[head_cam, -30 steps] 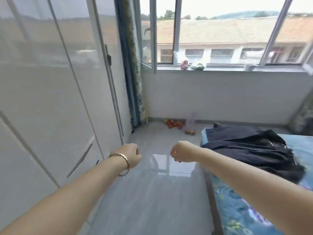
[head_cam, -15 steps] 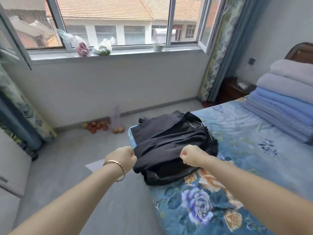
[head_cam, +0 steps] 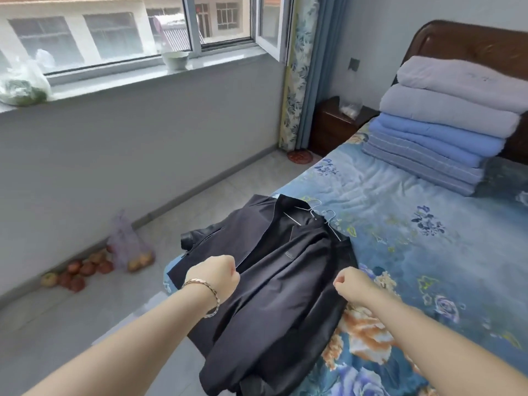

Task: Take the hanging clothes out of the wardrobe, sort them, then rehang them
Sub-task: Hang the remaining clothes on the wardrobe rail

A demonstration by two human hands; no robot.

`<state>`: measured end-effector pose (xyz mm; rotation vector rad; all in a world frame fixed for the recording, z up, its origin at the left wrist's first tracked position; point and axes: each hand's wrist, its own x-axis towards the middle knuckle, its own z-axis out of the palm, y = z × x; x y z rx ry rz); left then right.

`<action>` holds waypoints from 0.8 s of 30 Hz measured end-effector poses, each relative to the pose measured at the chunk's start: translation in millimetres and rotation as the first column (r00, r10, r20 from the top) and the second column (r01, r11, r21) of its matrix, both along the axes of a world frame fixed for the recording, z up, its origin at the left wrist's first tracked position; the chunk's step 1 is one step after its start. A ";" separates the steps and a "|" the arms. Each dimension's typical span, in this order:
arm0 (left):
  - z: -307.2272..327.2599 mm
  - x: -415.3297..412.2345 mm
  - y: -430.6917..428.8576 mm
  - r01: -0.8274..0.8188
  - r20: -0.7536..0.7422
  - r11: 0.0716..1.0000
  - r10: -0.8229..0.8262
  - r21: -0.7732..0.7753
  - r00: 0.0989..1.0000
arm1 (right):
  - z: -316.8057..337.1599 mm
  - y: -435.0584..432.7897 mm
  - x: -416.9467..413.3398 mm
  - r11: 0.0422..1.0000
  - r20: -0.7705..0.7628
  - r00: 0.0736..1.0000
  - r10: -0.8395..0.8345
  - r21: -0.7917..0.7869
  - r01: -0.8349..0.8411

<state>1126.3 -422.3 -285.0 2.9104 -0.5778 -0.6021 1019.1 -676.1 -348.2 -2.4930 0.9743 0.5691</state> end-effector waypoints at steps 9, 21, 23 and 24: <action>-105.3 179.7 -125.7 0.096 0.008 0.995 -0.096 -0.022 0.995 | -119.1 -131.4 154.2 0.963 0.010 0.965 -0.260 0.074 0.259; -280.9 290.6 -214.5 0.076 0.016 0.992 -0.075 -0.102 0.997 | -308.8 -223.9 278.2 0.906 -0.065 0.918 -0.392 0.147 0.397; -293.2 291.1 -216.7 0.080 -0.008 0.993 -0.081 -0.091 0.997 | -323.6 -225.1 283.9 0.883 -0.068 0.904 -0.421 0.195 0.426; -296.9 290.9 -217.2 0.087 -0.017 0.993 -0.088 -0.086 0.996 | -327.7 -225.8 285.4 0.876 -0.064 0.898 -0.436 0.196 0.440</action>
